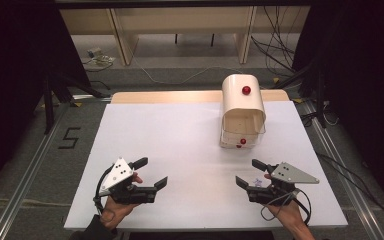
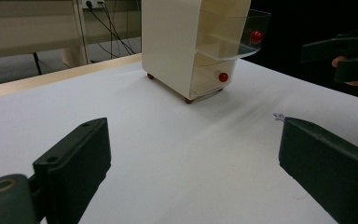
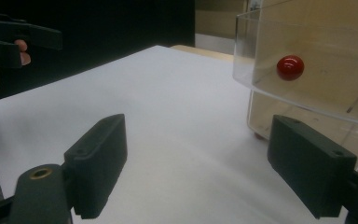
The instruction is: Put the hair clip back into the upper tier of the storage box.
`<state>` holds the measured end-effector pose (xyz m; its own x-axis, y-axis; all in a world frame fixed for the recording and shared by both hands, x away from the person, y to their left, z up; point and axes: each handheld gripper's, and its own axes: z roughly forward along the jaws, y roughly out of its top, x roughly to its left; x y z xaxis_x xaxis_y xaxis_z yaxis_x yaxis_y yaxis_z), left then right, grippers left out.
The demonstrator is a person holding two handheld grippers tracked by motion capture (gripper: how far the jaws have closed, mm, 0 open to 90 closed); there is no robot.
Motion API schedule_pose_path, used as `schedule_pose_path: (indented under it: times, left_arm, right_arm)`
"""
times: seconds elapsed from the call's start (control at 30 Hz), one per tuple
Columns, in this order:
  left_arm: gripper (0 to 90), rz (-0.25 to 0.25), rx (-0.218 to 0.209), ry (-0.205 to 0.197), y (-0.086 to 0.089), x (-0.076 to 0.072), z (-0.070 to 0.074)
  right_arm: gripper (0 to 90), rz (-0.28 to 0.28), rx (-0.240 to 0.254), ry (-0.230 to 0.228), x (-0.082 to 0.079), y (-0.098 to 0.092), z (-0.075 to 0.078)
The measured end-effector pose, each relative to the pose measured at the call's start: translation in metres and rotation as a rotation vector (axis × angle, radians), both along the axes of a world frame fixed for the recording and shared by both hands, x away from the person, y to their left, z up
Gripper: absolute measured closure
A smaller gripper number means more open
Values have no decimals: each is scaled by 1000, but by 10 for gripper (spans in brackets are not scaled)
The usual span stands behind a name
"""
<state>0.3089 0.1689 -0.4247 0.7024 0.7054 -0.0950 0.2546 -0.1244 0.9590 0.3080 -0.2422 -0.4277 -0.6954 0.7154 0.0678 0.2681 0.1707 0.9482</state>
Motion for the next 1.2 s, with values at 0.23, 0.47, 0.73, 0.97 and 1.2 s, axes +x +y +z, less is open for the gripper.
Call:
schedule_pose_path:
  times: [0.23, 0.47, 0.73, 0.97, 1.2]
  left_arm:
    - [87, 1, -1, 1, 0, 0, 0]
    - [87, 0, -1, 2, 0, 0, 0]
    - [87, 1, -1, 3, 0, 0, 0]
    - [87, 0, -2, 5, 0, 0, 0]
    - [87, -1, -2, 5, 0, 0, 0]
  right_arm:
    - [210, -16, -17, 11, 2, -1, 0]
    - [219, -34, -37, 10, 4, -4, 1]
    - [231, -47, -55, 43, 8, -7, -1]
    - [242, -80, -104, 66, 13, -11, -3]
    - [249, -104, -154, 108, 19, -15, -8]
